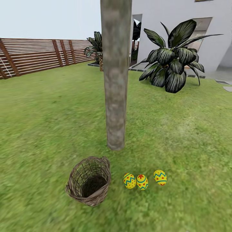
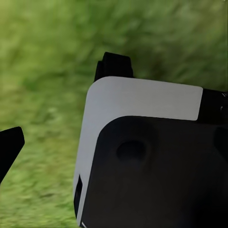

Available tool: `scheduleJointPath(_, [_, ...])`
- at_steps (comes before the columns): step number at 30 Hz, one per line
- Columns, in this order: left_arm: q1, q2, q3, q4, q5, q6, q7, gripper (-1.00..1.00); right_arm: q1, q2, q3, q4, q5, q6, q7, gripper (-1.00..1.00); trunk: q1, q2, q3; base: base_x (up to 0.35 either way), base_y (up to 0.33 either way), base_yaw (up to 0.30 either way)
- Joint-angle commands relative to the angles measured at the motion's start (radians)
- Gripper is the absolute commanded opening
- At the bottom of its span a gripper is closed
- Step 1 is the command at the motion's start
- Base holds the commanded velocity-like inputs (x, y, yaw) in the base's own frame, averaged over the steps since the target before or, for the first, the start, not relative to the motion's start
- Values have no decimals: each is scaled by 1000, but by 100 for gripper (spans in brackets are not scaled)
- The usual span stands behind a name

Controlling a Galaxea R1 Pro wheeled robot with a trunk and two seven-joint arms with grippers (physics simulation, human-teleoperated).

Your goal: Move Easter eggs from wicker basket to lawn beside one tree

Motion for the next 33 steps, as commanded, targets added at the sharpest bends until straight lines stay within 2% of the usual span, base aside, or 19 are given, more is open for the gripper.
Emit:
scheduleJointPath(1, [-1, 0, -8, 2, 11, 3, -5, 100, 0, 0, 2, 1, 7, -3, -6, 100, 0, 0, 1, 0, 0, 0])
scheduleJointPath(33, [-1, 0, -8, 3, 11, 3, -5, 100, 1, 0, 3, 1, 7, -3, -4, 100, 0, 0, 53, 0, 0, 0])
